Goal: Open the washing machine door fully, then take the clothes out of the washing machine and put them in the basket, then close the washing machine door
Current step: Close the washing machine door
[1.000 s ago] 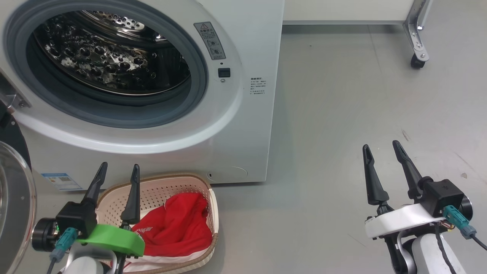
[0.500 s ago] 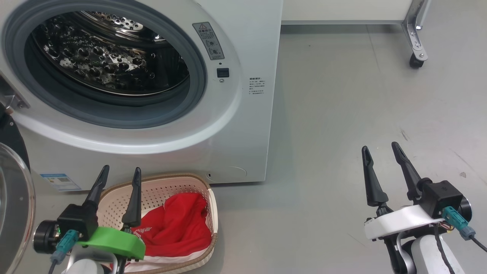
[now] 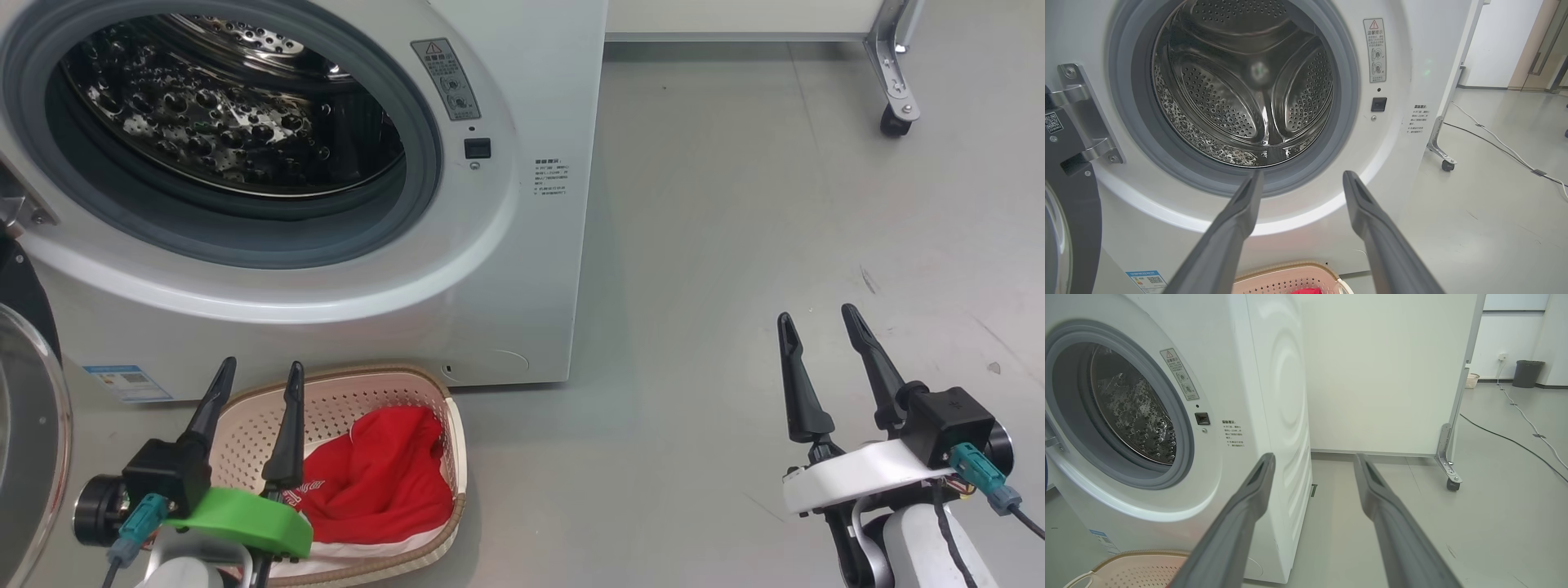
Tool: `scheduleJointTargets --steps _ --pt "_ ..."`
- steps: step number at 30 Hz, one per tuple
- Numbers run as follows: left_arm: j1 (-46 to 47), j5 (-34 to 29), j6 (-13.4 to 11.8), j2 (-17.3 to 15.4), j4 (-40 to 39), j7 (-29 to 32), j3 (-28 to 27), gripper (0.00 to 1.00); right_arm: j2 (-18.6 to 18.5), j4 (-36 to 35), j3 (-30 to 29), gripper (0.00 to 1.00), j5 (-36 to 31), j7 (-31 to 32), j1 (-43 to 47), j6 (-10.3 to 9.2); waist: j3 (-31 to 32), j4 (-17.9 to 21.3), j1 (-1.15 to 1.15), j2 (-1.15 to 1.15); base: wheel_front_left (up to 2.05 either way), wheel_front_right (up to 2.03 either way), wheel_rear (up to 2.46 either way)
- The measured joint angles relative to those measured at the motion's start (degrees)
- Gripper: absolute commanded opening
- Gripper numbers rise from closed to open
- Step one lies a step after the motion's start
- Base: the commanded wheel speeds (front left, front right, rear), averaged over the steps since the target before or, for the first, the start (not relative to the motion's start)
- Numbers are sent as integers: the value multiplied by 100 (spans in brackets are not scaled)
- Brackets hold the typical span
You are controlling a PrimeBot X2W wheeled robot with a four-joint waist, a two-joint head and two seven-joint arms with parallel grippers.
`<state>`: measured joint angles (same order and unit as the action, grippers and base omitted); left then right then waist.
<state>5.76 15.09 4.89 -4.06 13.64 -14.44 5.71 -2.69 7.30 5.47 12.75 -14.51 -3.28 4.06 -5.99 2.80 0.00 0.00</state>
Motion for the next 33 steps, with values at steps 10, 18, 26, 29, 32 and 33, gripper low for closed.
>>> scheduleJointTargets --steps 10,18,26,29,32,33 --pt "2 1 2 15 38 0 -30 100 5 4 -15 100 0 0 -1 0 9 -11 0 0 -65 65 0" --pt "2 1 3 24 65 0 -45 100 8 15 -24 100 0 0 -2 0 38 -21 0 0 -102 102 0" --pt "2 -42 -3 34 79 0 -71 100 8 41 -23 100 0 0 -2 1 46 -33 0 0 -124 124 0" --pt "2 -42 -3 36 76 0 -92 100 9 45 -23 100 0 0 -2 1 49 -36 0 0 -107 107 0" --pt "2 -42 -3 41 74 0 -105 100 9 48 -23 100 0 0 -2 2 52 -39 0 0 -95 95 0" --pt "2 -42 -3 43 73 0 -107 100 9 49 -23 100 0 0 -2 2 53 -40 0 0 -87 87 0"
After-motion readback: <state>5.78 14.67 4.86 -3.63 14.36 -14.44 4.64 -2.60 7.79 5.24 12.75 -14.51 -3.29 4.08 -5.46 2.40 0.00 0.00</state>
